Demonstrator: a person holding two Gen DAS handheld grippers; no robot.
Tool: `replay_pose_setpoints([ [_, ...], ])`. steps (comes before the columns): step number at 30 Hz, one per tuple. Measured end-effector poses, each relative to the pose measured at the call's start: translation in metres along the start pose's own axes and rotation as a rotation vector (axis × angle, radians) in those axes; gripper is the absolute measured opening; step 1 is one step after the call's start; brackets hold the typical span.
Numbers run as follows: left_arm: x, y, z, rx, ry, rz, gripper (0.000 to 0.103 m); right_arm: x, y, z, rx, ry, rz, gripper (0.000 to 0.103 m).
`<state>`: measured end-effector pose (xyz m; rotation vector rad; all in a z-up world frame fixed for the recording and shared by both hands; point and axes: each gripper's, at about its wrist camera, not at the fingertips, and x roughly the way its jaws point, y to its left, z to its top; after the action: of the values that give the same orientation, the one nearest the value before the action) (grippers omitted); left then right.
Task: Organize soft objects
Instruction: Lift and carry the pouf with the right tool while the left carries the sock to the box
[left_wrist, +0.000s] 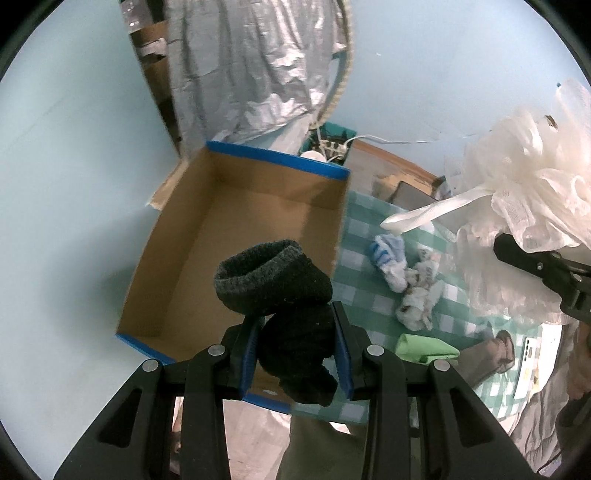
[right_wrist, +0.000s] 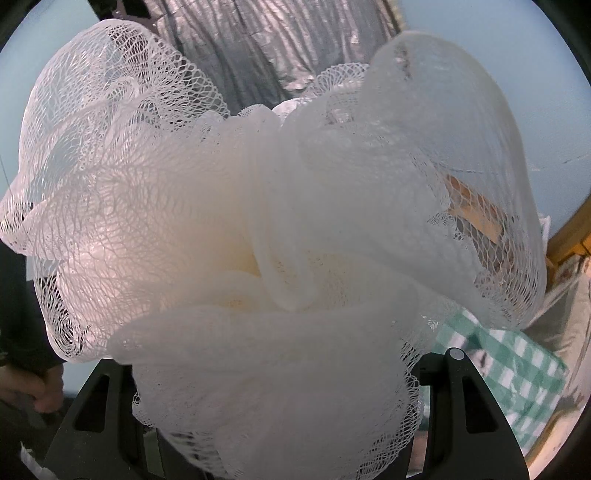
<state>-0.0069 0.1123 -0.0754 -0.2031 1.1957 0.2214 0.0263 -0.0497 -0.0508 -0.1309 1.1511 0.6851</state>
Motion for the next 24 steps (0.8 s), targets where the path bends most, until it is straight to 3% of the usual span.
replay_pose_setpoints([
  [9,0.011,0.04,0.006,-0.048,0.003,0.039,0.036,0.054,-0.013,0.023,-0.054,0.038,0.051,0.058],
  [24,0.048,0.096,0.034,-0.099,0.024,0.069,0.036,0.164,-0.024,0.105,-0.098,0.113,0.1,0.058],
])
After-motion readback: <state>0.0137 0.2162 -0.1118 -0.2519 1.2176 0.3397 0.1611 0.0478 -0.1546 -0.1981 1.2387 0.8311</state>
